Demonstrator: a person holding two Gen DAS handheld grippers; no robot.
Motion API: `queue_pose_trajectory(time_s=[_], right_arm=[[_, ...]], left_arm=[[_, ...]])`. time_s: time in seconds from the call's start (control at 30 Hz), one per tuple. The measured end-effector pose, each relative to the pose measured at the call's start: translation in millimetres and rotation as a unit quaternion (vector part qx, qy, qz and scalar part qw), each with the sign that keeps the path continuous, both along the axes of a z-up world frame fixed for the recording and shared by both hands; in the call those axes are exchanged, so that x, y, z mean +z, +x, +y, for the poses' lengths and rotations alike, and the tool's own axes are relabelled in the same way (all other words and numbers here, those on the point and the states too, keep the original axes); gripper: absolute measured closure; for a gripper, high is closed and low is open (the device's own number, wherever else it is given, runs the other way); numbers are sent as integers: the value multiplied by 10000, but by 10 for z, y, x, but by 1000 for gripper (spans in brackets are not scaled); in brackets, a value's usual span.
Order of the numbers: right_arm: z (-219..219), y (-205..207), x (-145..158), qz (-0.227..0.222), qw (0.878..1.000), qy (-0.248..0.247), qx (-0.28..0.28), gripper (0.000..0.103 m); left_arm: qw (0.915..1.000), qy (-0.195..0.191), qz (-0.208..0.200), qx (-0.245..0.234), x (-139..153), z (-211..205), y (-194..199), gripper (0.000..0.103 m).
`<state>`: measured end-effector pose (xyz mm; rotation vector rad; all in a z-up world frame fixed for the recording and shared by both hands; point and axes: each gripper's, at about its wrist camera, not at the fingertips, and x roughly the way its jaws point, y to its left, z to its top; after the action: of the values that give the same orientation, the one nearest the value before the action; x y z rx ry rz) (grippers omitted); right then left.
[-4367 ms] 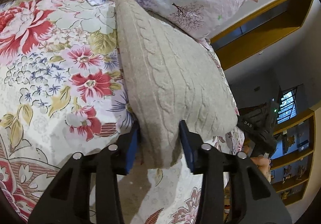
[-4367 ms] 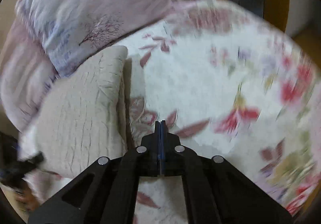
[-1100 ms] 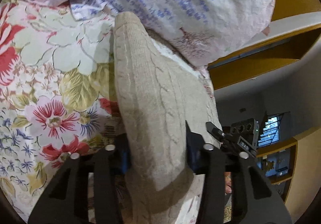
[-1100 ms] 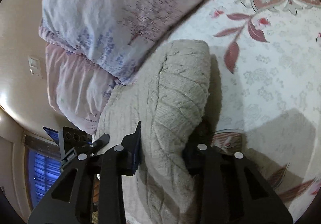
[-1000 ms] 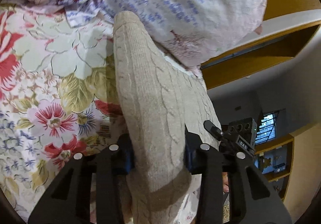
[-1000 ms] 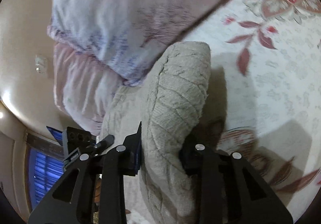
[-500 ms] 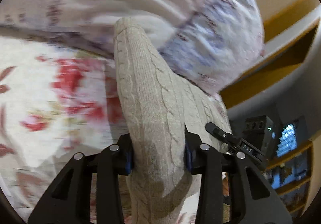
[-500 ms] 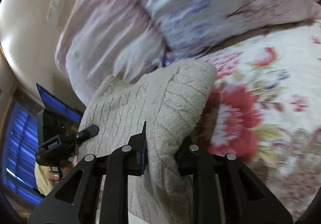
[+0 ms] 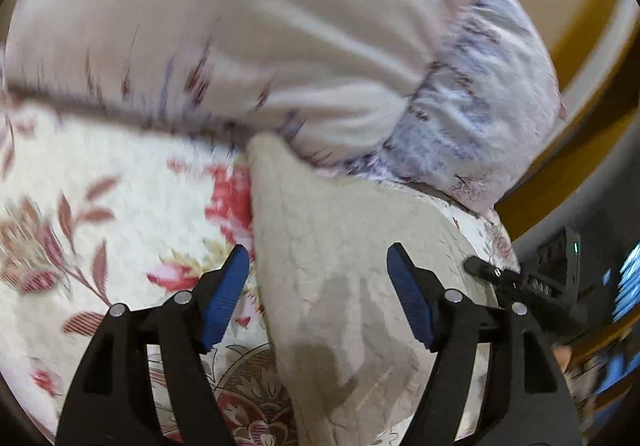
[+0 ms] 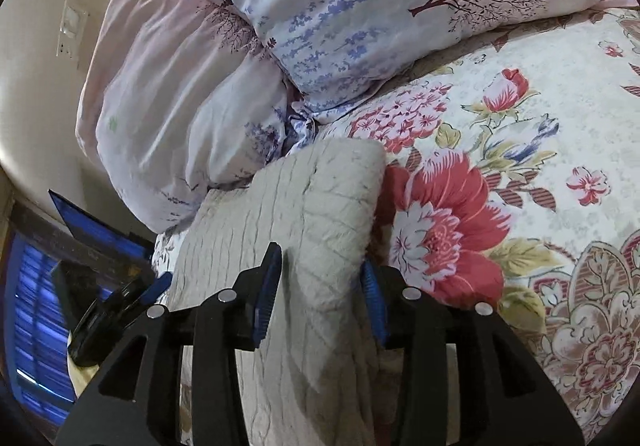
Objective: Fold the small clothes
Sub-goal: 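Square the folded sweater with both grippers and pull them back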
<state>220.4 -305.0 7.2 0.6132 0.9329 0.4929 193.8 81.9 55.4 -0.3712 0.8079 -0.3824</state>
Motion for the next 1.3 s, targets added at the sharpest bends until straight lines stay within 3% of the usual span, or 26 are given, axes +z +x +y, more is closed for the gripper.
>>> queue_pose_trajectory(time_s=[0.07,0.13,0.3,0.4,0.47,0.73,0.8,0.87,0.97,1.07,1.2,1.3], right_arm=[[107,-5,48,-221,9992,-328,15,84],[198,-30,103,-468,9948,-886,-161,90],[218,37,30,-237,9927,-1126,-364,91],[226,-2,93,-296,9907,-1294,-296,84],[212,-101,177,-480,9881,-1418,-343,71],[377,-538,439,-1297,9736,-1878,-65,71],[397,-630,479,-1477,9650,-2158,-217,71],[388,-691,507,-1600,9642,-2096,-268,71],[464,-729,466,-1549,9670,-2022,93,71],[616,-659,271,-1163,9630,-2395,420,70],[593,-607,197,-982,9683,-2276,307,66],[576,-650,230,-1024,9699,-2182,338,53]], left_arm=[[9987,361,-319,-173,99,-165,-91,31],[9952,690,-564,-403,143,-314,-178,30],[9914,1018,-582,-585,95,-549,-184,29],[9915,1095,-489,-508,50,-540,-205,29],[9910,1201,-476,-360,42,-495,-233,25],[9841,1730,-406,-68,-31,-434,-346,19],[9842,1744,-310,-68,-86,-424,-335,18],[9852,1698,-231,-41,-140,-405,-326,15],[9852,1705,-193,-21,-184,-406,-318,11],[9850,1717,-172,4,-221,-414,-306,7],[9858,1673,-145,42,-242,-408,-311,4],[9848,1723,-200,90,-216,-420,-349,3]])
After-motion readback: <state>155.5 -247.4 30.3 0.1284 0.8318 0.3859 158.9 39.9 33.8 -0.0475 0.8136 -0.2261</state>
